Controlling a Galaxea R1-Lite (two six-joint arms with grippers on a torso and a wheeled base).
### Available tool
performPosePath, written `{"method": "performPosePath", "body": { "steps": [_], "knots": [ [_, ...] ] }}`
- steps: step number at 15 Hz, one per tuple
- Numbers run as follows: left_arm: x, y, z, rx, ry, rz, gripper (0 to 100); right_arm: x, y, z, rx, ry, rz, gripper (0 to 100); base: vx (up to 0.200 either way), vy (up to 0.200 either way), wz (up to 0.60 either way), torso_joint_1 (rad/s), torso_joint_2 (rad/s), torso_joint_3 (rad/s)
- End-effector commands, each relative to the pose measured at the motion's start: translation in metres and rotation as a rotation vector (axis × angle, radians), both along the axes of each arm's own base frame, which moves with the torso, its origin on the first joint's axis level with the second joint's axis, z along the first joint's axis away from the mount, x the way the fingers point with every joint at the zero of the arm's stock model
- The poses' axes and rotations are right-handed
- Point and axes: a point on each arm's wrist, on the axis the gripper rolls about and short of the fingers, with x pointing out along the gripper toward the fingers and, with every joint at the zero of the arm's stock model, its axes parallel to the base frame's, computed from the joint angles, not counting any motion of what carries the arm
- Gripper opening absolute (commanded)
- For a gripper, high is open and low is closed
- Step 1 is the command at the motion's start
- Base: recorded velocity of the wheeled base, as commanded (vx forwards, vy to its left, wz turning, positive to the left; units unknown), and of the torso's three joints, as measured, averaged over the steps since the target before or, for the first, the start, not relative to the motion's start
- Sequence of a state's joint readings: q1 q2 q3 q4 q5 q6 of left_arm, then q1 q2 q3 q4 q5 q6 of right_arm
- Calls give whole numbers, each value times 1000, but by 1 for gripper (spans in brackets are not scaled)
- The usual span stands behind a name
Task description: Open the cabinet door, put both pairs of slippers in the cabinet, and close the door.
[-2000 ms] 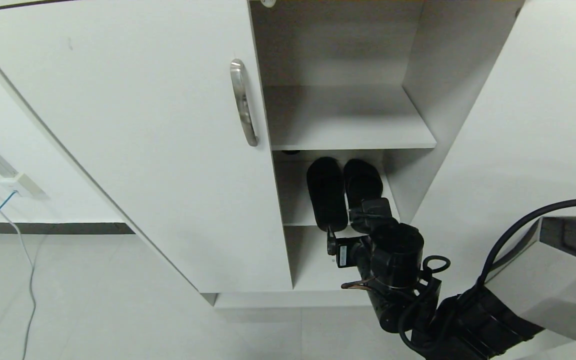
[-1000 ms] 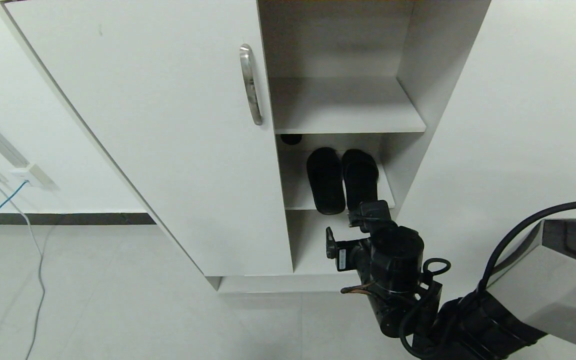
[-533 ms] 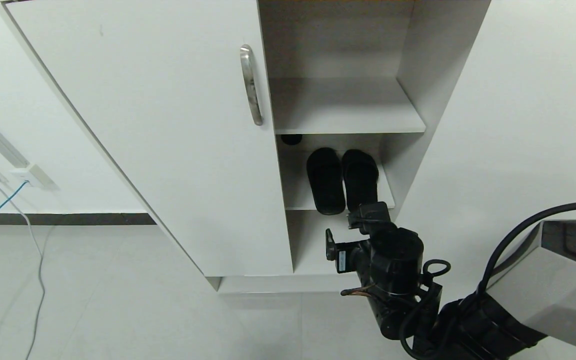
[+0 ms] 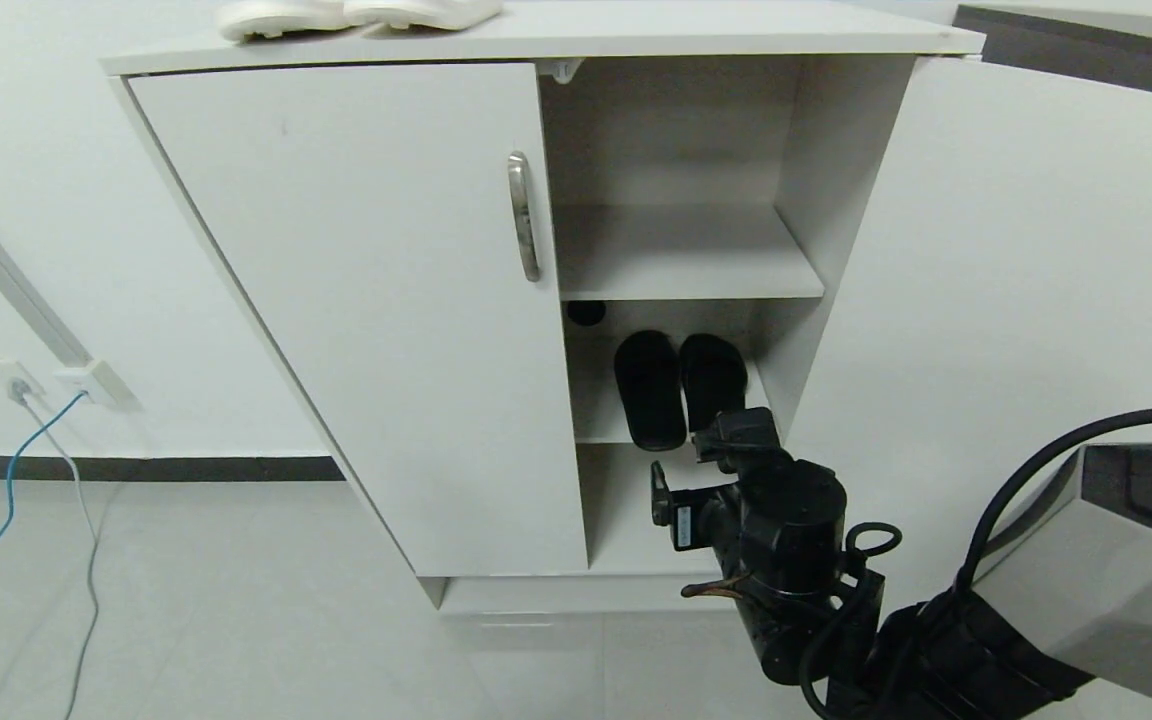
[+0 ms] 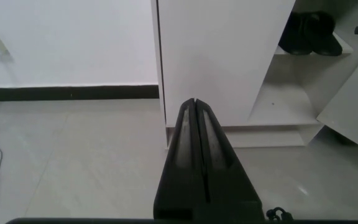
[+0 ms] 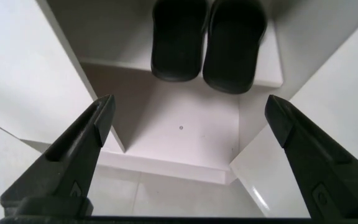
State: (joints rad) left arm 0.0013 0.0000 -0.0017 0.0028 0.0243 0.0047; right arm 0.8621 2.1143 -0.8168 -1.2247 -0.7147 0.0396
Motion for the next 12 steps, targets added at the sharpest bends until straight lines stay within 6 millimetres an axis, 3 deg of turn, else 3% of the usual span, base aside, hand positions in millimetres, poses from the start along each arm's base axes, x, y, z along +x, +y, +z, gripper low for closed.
{"method": "performPosePath", "body": {
  "steps": [1,7,12],
  "knots": [
    [0,0,0,0,0,1,0,0,0,-2,-5,5,3,100,0,0,0,2,2,212],
    [0,0,0,0,2,1,0,0,0,-3,-10,9,1,100,0,0,0,2,2,197],
    [0,0,0,0,0,1,0,-1,-1,-4,-12,11,1,100,0,0,0,1,3,36]
  ]
}}
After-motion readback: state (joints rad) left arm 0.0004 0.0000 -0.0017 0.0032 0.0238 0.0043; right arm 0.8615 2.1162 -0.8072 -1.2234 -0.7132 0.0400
